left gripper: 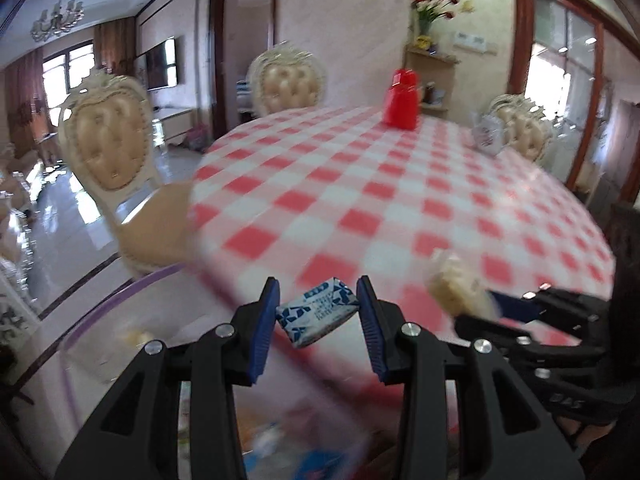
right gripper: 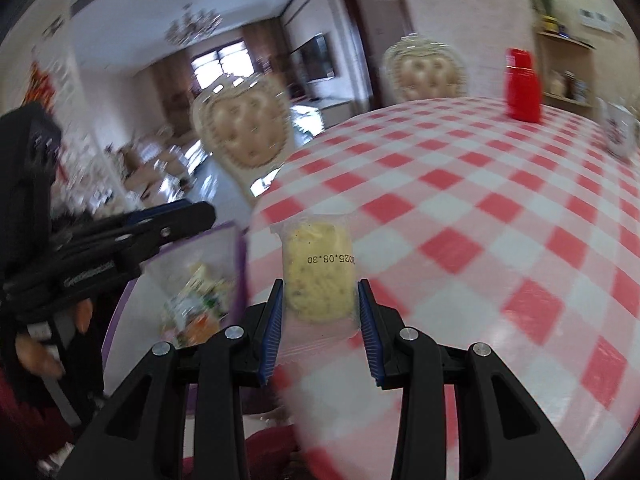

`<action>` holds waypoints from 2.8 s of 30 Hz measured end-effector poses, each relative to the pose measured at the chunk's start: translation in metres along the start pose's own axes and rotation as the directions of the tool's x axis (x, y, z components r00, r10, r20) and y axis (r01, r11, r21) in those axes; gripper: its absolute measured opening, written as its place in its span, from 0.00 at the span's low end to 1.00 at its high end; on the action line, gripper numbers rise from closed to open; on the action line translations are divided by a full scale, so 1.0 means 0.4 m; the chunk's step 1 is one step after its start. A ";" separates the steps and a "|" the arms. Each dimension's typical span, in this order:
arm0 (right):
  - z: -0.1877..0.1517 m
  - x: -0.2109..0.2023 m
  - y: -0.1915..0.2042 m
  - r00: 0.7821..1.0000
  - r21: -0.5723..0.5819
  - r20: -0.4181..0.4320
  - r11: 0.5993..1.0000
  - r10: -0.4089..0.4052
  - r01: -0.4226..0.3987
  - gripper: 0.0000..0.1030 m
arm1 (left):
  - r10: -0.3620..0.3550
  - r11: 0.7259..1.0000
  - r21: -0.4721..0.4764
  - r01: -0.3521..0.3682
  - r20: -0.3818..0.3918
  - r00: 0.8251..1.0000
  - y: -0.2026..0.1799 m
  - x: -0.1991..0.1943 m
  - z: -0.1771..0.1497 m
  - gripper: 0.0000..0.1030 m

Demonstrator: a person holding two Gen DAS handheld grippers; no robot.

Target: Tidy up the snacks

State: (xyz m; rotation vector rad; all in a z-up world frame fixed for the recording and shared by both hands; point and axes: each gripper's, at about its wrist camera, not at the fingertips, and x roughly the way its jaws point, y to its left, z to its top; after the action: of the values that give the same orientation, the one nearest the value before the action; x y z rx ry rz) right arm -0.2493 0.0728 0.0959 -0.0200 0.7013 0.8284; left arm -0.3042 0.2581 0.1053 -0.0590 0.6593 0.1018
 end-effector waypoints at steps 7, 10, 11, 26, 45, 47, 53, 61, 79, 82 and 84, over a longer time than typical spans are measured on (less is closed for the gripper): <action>-0.004 0.078 0.170 0.995 -0.152 -0.080 0.985 0.067 -0.078 0.35 | 0.063 0.992 -0.108 -0.067 -0.039 0.997 0.168 0.004 -0.025 0.39; -0.001 0.103 0.218 0.991 -0.191 -0.105 0.977 0.079 -0.098 0.35 | 0.090 0.985 -0.150 -0.090 -0.005 0.996 0.208 -0.012 -0.034 0.39; -0.001 0.116 0.236 0.990 -0.203 -0.119 0.974 0.079 -0.102 0.35 | 0.101 0.980 -0.171 -0.100 0.000 0.995 0.224 -0.014 -0.036 0.39; -0.012 0.252 0.368 0.966 -0.275 -0.234 0.946 0.110 -0.174 0.35 | 0.163 0.953 -0.245 -0.175 -0.069 0.984 0.344 0.012 -0.080 0.52; -0.007 0.271 0.389 0.955 -0.308 -0.295 0.949 -0.028 -0.067 0.84 | 0.388 0.871 -0.277 -0.405 -0.116 0.914 0.355 -0.007 -0.071 0.98; -0.010 0.275 0.386 0.948 -0.298 -0.316 0.952 -0.026 -0.073 0.84 | 0.358 0.879 -0.283 -0.384 -0.141 0.923 0.359 0.004 -0.074 0.98; -0.009 0.290 0.360 0.936 -0.235 -0.350 0.970 -0.031 -0.056 0.84 | 0.290 0.888 -0.303 -0.347 -0.217 0.932 0.369 0.034 -0.089 0.98; -0.023 0.308 0.349 0.926 -0.224 -0.373 0.974 -0.051 -0.036 0.84 | 0.274 0.888 -0.300 -0.349 -0.265 0.924 0.364 0.058 -0.103 0.98; -0.035 0.318 0.348 0.922 -0.226 -0.383 0.974 -0.062 -0.029 0.84 | 0.249 0.888 -0.307 -0.342 -0.305 0.919 0.369 0.082 -0.114 0.98; -0.040 0.320 0.348 0.920 -0.226 -0.387 0.974 -0.061 -0.030 0.84 | 0.248 0.888 -0.306 -0.343 -0.311 0.918 0.368 0.085 -0.117 0.98; -0.043 0.323 0.350 0.918 -0.229 -0.390 0.973 -0.065 -0.028 0.84 | 0.246 0.889 -0.305 -0.342 -0.314 0.917 0.368 0.087 -0.117 0.98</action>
State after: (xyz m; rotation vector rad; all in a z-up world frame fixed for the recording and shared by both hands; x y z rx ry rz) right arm -0.2941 0.2507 0.0424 -0.4143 0.9803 0.8939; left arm -0.3219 0.4031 0.0435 -0.3265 0.9126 0.5192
